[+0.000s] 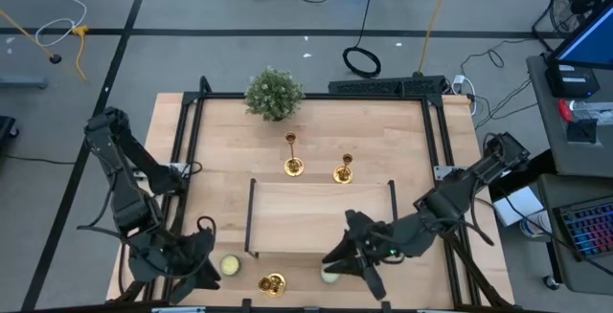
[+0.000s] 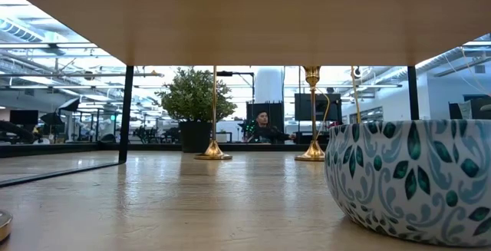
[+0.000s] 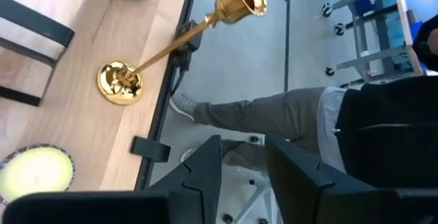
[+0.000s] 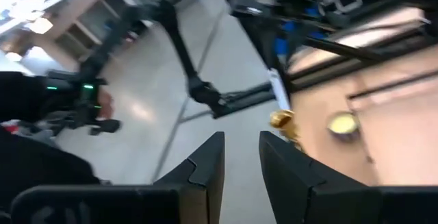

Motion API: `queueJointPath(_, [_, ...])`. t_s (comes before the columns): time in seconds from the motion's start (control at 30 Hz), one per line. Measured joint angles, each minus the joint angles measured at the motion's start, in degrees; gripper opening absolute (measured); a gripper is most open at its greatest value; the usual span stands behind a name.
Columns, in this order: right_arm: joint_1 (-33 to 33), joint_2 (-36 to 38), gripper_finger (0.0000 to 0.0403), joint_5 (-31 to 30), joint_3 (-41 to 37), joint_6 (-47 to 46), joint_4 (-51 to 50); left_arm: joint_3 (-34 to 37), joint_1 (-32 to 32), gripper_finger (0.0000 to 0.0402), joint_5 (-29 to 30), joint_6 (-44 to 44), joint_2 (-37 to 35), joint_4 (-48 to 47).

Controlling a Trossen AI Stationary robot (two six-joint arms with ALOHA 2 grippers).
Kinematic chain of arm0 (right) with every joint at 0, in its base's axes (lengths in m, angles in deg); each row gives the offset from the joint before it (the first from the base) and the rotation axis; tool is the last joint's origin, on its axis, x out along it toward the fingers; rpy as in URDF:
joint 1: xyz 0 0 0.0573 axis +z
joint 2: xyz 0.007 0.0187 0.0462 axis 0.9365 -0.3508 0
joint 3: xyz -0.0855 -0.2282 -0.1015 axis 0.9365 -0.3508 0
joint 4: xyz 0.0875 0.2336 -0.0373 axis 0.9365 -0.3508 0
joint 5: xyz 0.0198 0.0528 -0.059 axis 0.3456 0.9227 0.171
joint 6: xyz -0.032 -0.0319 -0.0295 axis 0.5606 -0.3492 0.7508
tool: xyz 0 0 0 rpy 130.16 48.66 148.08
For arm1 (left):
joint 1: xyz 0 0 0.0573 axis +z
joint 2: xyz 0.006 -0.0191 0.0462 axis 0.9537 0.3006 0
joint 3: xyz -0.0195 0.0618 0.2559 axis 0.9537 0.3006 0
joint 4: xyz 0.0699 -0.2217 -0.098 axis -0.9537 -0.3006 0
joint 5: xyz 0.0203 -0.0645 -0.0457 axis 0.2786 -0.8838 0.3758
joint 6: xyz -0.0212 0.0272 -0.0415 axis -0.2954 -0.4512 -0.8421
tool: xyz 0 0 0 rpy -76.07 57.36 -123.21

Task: Pick & Place candle stick holders
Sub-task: Adjust the shelf

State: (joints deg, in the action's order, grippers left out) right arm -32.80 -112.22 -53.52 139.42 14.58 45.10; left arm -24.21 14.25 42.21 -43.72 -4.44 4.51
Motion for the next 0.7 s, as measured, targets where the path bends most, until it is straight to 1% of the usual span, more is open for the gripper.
queueJointPath(0.07, [1.0,0.0,0.0091,0.2,0.0,0.5,1.8,0.0,0.0,0.0116,1.0,0.2,0.0,0.0])
queueJointPath(0.13, [2.1,0.0,0.0091,1.9,0.0,0.6,2.3,0.0,0.0,0.0115,2.0,0.2,0.0,0.0])
queueJointPath(0.3, [5.6,0.0,0.009,6.0,0.0,-3.1,1.3,0.0,0.1,0.0115,4.8,0.7,0.0,0.0])
queueJointPath(0.57, [12.1,0.0,0.009,5.4,0.0,-9.4,0.7,0.0,0.1,0.0115,5.5,0.3,0.0,0.2])
queueJointPath(0.7, [15.2,-0.2,0.009,1.6,-0.5,-12.1,1.1,0.0,0.0,0.0115,4.5,0.3,0.0,1.5])
